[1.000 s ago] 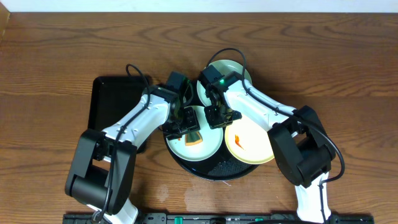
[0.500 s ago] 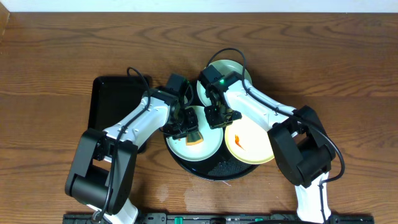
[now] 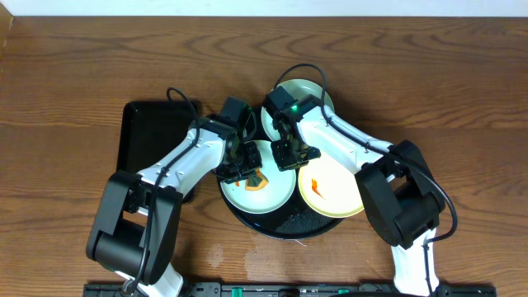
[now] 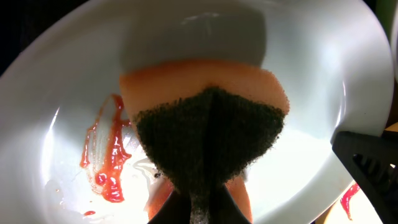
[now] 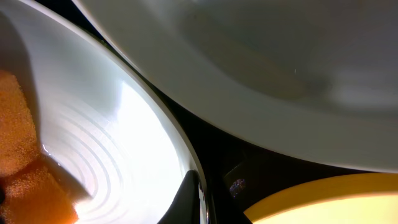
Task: Clean dirty plates on tray and stack at the side
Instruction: 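Scrub the sponge across the sauce on the plate with the left gripper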
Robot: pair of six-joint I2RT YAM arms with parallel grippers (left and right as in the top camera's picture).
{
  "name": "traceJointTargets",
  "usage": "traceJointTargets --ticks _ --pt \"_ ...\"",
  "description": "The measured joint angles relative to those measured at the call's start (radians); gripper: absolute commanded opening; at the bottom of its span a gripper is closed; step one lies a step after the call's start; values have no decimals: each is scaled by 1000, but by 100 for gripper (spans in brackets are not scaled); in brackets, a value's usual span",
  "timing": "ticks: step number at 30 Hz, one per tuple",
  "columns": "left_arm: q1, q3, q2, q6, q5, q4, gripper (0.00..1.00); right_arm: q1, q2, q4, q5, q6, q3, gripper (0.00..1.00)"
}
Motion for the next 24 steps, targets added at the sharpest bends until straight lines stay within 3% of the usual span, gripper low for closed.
traceJointTargets --ticks 24 --pt "1 -86 -17 -1 70 136 7 0 0 13 0 0 0 1"
